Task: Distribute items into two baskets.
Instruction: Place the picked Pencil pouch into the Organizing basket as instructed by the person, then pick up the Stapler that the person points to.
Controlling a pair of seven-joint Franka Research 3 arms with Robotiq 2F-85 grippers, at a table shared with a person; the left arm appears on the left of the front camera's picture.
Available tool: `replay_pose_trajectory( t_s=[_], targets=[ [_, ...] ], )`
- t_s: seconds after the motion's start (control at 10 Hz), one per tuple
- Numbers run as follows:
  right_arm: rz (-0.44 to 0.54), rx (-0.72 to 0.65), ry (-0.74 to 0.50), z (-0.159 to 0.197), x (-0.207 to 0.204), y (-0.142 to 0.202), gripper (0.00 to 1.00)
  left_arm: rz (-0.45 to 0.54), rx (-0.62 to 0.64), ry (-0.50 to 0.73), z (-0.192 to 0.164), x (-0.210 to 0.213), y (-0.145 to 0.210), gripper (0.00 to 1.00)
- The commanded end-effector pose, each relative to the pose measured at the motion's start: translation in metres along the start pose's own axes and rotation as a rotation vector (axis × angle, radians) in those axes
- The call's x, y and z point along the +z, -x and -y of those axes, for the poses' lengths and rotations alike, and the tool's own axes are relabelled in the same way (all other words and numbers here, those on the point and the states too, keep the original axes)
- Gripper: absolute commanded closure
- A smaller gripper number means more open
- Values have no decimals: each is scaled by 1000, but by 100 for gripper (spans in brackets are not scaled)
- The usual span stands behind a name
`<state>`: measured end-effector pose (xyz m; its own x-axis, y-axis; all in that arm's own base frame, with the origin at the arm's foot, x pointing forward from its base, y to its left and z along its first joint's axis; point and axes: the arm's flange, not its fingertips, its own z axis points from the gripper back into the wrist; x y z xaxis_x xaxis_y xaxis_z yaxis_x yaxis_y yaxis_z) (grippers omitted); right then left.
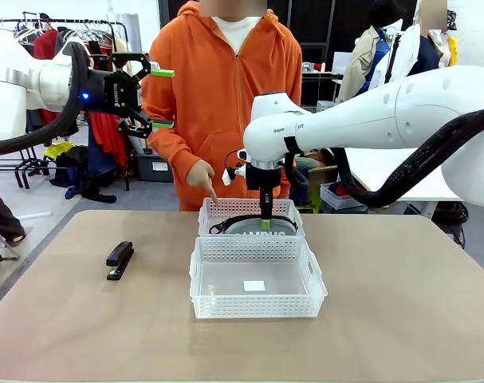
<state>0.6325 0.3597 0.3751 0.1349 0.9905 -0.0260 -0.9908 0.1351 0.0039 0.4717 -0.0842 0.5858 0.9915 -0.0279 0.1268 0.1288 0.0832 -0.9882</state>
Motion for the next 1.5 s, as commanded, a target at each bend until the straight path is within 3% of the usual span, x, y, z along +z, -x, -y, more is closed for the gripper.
replay_pose_trajectory(
  t_s=[0.0, 0.5, 0.7, 0.8, 1.4],
  targets=[
    [27, -42, 13, 1, 10, 3, 0, 1, -4, 2, 2, 1, 1, 0],
    [77, -80, -17, 9, 25, 11, 0, 1, -4, 2, 2, 1, 1, 0],
    [116, -22, -48, 6, 35, 13, 0, 1, -4, 2, 2, 1, 1, 0],
    [63, -63, -11, 11, 19, 12, 0, 1, -4, 2, 2, 1, 1, 0],
    [71, -58, -27, 10, 16, 13, 0, 1, -4, 2, 2, 1, 1, 0]
  ],
)
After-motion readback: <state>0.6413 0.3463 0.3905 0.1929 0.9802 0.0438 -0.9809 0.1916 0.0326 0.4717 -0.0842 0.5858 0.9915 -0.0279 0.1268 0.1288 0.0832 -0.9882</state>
